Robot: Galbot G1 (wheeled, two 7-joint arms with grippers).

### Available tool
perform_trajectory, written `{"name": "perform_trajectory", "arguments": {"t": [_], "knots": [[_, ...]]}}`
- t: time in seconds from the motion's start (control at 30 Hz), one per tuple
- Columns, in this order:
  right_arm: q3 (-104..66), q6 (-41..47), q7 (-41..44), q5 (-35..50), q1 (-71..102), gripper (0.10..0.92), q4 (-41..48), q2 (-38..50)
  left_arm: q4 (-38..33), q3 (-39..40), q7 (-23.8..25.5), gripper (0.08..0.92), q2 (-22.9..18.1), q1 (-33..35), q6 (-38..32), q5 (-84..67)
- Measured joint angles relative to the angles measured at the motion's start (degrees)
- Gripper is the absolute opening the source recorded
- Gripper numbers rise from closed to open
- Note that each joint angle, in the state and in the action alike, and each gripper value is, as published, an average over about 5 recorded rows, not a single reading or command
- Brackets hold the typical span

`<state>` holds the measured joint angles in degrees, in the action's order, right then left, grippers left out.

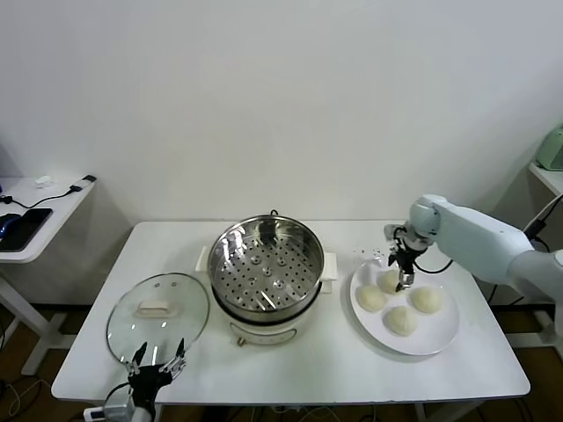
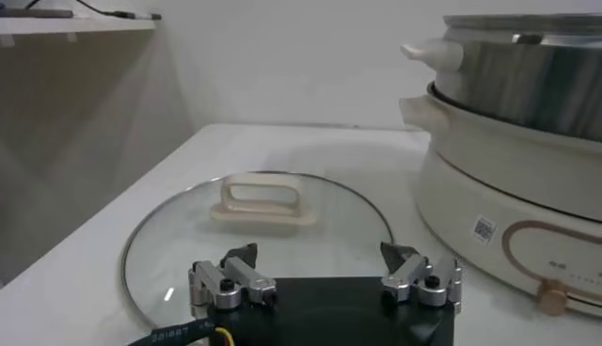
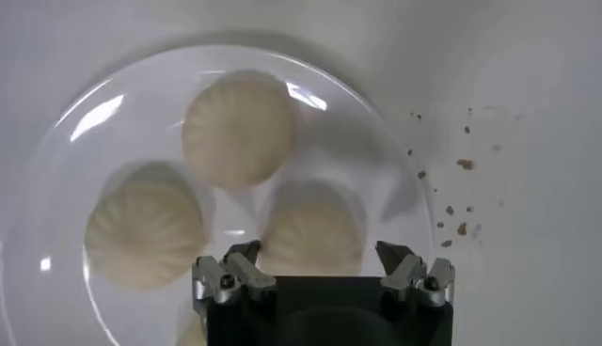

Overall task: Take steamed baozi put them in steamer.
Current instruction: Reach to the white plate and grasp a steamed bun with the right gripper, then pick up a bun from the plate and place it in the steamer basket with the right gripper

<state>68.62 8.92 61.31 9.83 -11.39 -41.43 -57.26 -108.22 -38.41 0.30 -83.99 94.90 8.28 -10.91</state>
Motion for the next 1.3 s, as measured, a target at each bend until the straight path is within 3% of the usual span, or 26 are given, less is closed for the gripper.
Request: {"name": "perform_trajectory", "arguments": {"t": [0.33,0.83,1.1,1.3], "knots": [[-0.7,0.9,0.0,-0.7,-0.1,0.659,-0.6,0.5,0.0,0.1,-0.1,0.823,0.0,0.4,0.3,0.5],[11.4,-2.6,3.3,7.8,-19.1,0.645,-12.5,1.8,-1.7,0.5,-0.2,0.823,-0.3,1.1,1.5,0.7],[15.7,-8.9,4.2,13.6,-33.1,0.642,-23.0,-4.1,-3.1,1.0,-0.2,0.823,-0.4,1.3,2.0,1.0],[15.8,-16.7,3.5,11.4,-36.6,0.636,-28.6,-10.3,-3.6,1.0,-0.3,0.823,-0.4,1.7,2.1,1.0]]}}
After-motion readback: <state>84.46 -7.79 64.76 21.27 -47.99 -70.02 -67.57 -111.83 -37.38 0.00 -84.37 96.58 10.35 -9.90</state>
